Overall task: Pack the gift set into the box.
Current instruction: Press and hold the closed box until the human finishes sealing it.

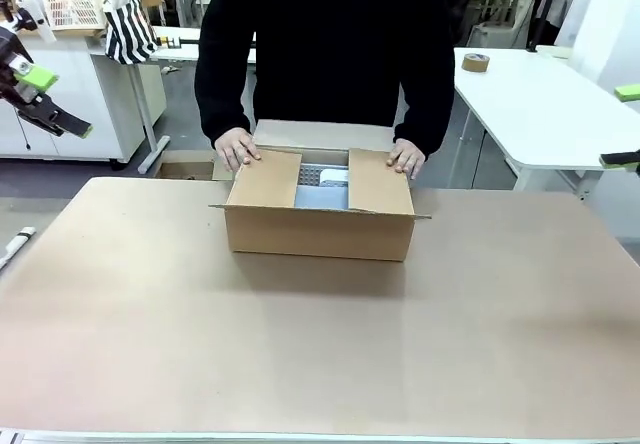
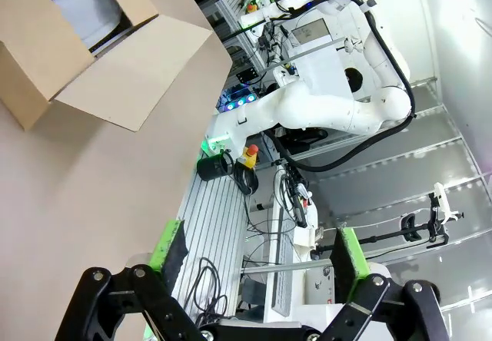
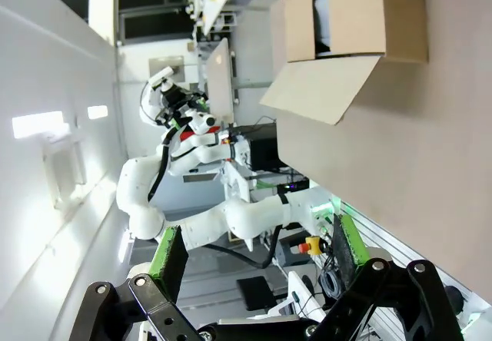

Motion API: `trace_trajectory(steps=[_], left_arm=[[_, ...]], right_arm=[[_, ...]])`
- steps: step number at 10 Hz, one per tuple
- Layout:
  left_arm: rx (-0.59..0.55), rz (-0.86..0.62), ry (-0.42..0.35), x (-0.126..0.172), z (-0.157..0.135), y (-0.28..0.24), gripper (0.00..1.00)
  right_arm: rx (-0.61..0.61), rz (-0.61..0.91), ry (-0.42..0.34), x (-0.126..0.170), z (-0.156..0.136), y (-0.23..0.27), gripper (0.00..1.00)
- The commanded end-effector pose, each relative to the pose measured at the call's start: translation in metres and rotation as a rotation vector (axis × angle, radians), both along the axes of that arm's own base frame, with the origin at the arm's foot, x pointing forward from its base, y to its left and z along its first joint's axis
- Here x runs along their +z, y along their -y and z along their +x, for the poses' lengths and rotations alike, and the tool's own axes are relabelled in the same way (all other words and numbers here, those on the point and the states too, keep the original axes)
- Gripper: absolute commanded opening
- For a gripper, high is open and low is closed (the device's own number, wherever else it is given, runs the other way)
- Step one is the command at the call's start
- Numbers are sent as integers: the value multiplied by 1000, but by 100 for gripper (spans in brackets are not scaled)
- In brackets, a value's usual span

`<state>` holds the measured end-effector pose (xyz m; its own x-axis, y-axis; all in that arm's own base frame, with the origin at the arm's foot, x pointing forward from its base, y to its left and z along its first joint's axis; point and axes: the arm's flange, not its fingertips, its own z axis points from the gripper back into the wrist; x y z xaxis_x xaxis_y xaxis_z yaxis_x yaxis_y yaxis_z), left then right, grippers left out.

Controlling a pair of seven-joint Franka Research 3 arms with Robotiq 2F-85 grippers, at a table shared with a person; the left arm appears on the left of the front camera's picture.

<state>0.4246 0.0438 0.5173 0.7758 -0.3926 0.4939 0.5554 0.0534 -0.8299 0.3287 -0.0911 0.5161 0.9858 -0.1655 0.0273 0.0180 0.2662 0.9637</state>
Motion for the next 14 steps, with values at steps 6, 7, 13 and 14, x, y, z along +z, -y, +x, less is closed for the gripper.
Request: trace_trajectory(steps=[6,7,13,14], left_arm=[[4,6,5,0,-3,0,100],[4,6,5,0,-3,0,100],[4,6,5,0,-3,0,100],[4,6,5,0,-3,0,100]], right_arm=[[-13,16,27,-2,0,-4,100],[-13,16,27,-2,0,-4,100],[-13,16,27,-2,0,-4,100],[-13,16,27,-2,0,-4,100]])
